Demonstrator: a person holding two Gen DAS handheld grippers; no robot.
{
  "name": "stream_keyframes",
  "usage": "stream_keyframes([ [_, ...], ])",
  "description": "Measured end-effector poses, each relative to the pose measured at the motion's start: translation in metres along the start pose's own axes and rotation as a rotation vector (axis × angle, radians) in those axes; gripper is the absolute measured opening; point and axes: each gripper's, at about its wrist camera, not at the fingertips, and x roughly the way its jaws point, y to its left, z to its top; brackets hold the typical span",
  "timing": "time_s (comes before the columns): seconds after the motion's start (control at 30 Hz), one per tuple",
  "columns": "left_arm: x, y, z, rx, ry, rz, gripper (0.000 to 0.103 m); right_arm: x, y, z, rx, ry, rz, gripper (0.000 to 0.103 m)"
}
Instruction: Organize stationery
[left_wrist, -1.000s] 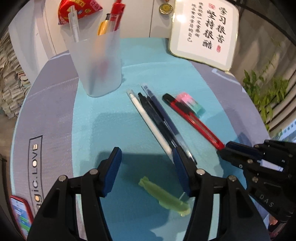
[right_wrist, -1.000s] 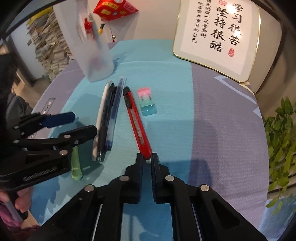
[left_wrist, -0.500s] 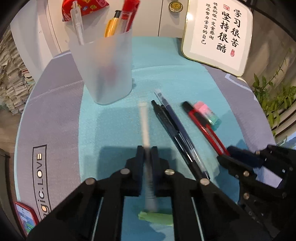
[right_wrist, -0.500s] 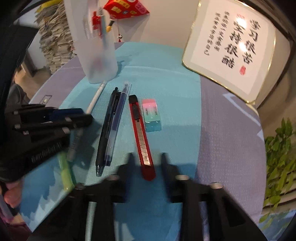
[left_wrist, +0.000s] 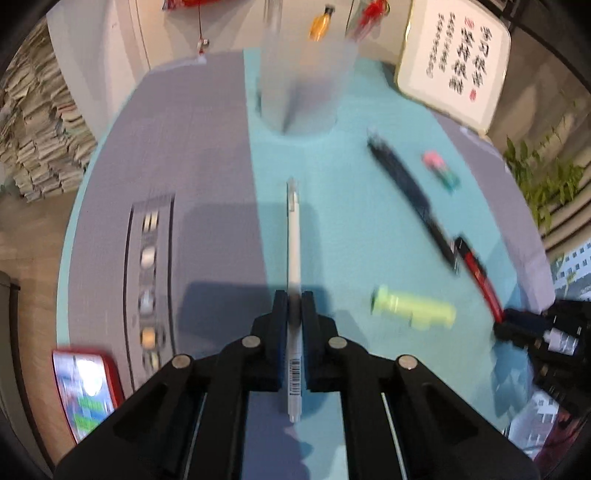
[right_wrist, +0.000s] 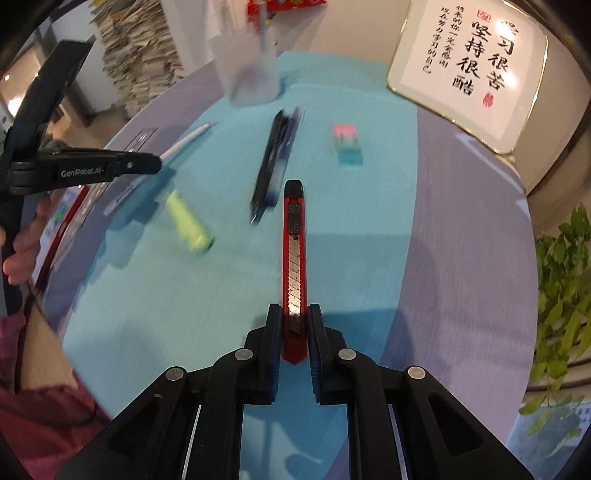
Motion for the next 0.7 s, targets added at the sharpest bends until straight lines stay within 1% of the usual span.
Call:
stream_keyframes([
  [0.1, -0.007, -0.001, -0.016, 0.022, -0.001, -0.009, 0.006, -0.001, 0.003, 0.0, -0.004, 0.0, -0.004, 0.015],
  [0.17, -0.011, -0.002, -0.02, 0.019, 0.002, -0.022, 0.008, 0.0, 0.003, 0.007, -0.003, -0.01, -0.024, 0.023],
  [0.2, -0.012, -0.001, -0.019, 0.024, -0.005, -0.015, 0.008, 0.001, 0.005, 0.012, -0.009, -0.017, -0.039, 0.035],
  [0.23, -0.013, -0.002, -0.017, 0.031, -0.019, 0.001, 0.009, 0.001, 0.006, 0.017, -0.017, -0.026, -0.053, 0.044],
  [0.3, -0.015, 0.0, -0.011, 0.03, -0.042, 0.034, 0.007, 0.002, 0.009, 0.026, -0.036, -0.047, -0.075, 0.044],
  [0.4, -0.01, 0.0, 0.0, 0.023, -0.042, 0.023, 0.009, 0.01, 0.009, 0.041, -0.026, -0.039, -0.078, 0.044],
  [0.47, -0.004, -0.003, 0.007, 0.031, -0.04, 0.047, 0.01, 0.015, 0.01, 0.048, -0.029, -0.033, -0.097, 0.043],
  [0.53, 0.002, -0.006, 0.013, 0.034, -0.039, 0.065, 0.014, 0.018, 0.011, 0.054, -0.028, -0.029, -0.092, 0.043],
  [0.6, 0.008, -0.008, 0.019, 0.031, -0.034, 0.068, 0.022, 0.02, 0.012, 0.058, -0.027, -0.027, -0.092, 0.043],
  [0.7, 0.01, -0.011, 0.025, 0.034, -0.039, 0.064, 0.028, 0.024, 0.011, 0.064, -0.018, -0.018, -0.095, 0.043],
])
